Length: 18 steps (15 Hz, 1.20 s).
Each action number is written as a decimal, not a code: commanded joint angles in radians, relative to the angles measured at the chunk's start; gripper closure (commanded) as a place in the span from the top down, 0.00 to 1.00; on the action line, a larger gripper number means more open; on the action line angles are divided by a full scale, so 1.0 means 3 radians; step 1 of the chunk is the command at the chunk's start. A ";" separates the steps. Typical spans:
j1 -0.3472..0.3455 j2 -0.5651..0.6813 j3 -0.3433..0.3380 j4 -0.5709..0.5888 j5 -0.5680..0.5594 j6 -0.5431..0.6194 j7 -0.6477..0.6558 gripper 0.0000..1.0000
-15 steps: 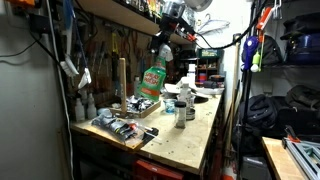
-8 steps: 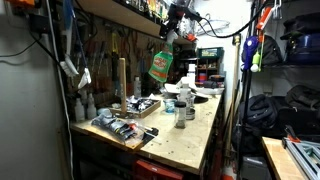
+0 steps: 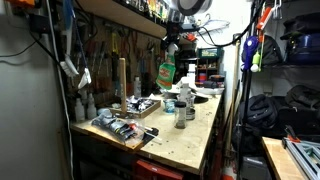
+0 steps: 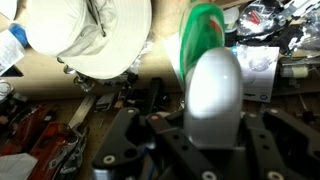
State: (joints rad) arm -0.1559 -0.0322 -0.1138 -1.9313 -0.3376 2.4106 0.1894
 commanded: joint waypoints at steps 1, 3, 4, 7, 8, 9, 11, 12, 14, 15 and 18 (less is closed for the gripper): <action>0.0005 0.0005 -0.0049 0.0162 0.0132 -0.0151 0.0092 0.00; 0.0009 0.0077 -0.0068 0.0078 0.0071 -0.0060 0.0044 0.00; 0.0009 0.0075 -0.0068 0.0090 0.0082 -0.0071 0.0052 0.00; 0.0018 0.0152 -0.0062 0.0027 -0.0135 0.0089 0.0415 0.00; 0.0020 0.0224 -0.0071 0.0029 -0.0189 0.0136 0.0565 0.00; 0.0026 0.0294 -0.0080 0.0039 -0.0164 0.0164 0.0626 0.00; 0.0043 0.0430 -0.0102 0.0069 -0.0097 0.0276 0.0744 0.00; 0.0051 0.0494 -0.0118 0.0095 -0.0087 0.0337 0.0810 0.00; 0.0066 0.0596 -0.0174 0.0169 -0.0110 0.0452 0.0922 0.00; 0.0072 0.0610 -0.0208 0.0194 -0.0149 0.0464 0.0951 0.00; 0.0093 0.0630 -0.0276 0.0226 -0.0169 0.0490 0.0923 0.00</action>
State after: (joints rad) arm -0.1475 0.1593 -0.1664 -1.8913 -0.3601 2.5400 0.4486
